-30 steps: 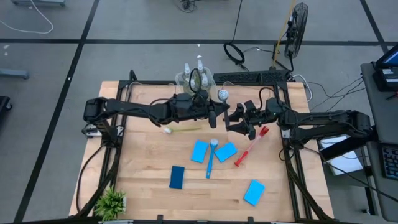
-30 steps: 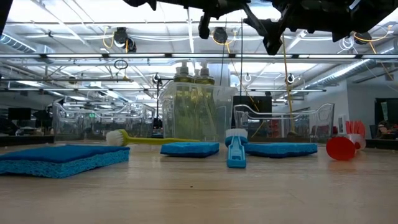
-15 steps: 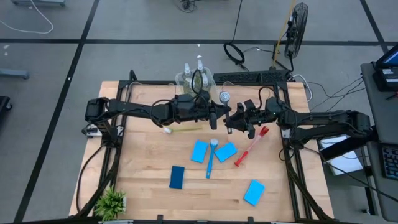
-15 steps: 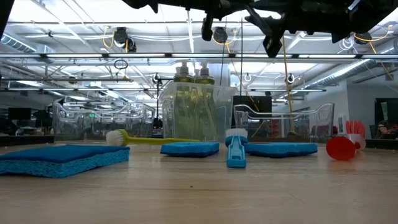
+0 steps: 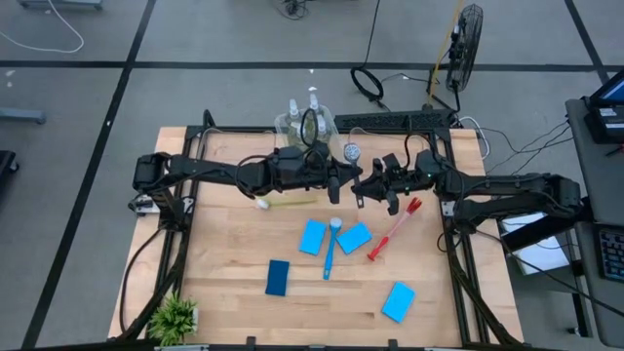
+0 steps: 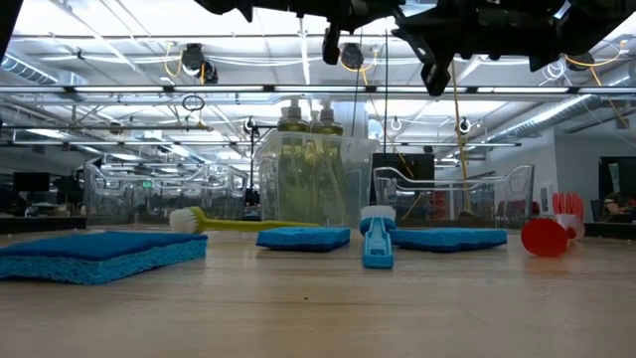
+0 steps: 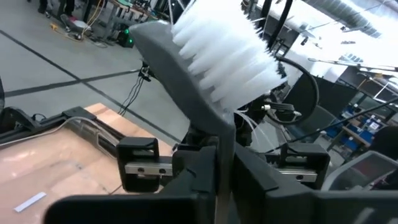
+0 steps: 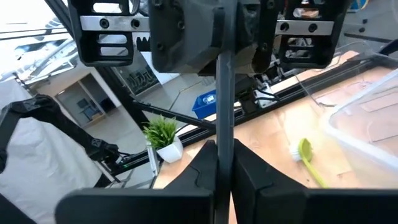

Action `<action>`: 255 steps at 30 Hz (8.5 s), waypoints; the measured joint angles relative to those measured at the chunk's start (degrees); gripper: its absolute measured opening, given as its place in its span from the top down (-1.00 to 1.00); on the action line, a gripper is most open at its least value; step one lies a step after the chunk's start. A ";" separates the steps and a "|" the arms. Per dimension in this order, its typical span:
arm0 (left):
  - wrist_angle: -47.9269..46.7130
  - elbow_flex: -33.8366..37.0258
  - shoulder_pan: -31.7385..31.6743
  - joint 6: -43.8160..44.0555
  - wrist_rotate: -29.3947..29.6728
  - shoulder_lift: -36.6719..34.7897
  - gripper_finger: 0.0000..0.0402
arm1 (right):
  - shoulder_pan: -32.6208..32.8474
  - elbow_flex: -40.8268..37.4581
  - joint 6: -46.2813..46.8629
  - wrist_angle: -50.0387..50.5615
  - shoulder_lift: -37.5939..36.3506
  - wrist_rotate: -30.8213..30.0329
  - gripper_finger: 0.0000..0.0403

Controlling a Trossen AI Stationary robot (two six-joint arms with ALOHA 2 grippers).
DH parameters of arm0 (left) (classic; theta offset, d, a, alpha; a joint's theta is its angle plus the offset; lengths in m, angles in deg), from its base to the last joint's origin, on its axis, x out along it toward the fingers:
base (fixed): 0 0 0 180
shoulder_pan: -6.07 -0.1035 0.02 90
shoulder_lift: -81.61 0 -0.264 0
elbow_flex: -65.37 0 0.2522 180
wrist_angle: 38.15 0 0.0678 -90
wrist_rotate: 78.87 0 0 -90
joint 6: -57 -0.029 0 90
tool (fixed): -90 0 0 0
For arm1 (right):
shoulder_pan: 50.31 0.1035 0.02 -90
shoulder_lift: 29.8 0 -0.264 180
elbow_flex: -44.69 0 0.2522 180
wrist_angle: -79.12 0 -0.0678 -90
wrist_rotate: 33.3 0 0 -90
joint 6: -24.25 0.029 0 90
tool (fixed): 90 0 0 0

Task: Pick & Place Kitchen Sink Supplies
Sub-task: Put the gray dish brush into the right transparent bin, then put the red dish brush into the right transparent bin

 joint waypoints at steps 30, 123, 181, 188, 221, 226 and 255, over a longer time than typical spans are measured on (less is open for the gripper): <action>-30.82 0.09 -0.03 3.70 -4.01 -4.14 -0.36 | -21.26 10.17 -27.72 50.03 -6.73 -12.38 0.95; -34.85 0.02 1.91 -5.77 -4.08 -4.14 -0.27 | -4.21 18.97 -14.41 78.35 -15.16 -26.82 0.38; -35.49 34.47 8.61 1.76 19.53 -40.08 0.09 | 10.39 -3.16 60.86 71.14 -15.65 -15.85 -0.36; -36.69 34.45 8.61 1.48 19.53 -40.08 0.09 | 12.64 -10.18 68.03 63.65 -15.65 -16.82 -0.30; -37.41 34.40 8.61 0.81 19.55 -40.08 0.09 | 17.16 -10.40 68.20 66.34 -3.34 -29.99 0.15; -37.38 34.40 8.61 0.94 19.54 -40.08 0.09 | 17.10 -10.45 67.85 66.64 -3.30 -30.53 0.44; -37.43 34.36 8.61 1.36 19.22 -40.06 0.09 | 17.16 -10.71 54.78 40.28 -13.75 -31.59 0.82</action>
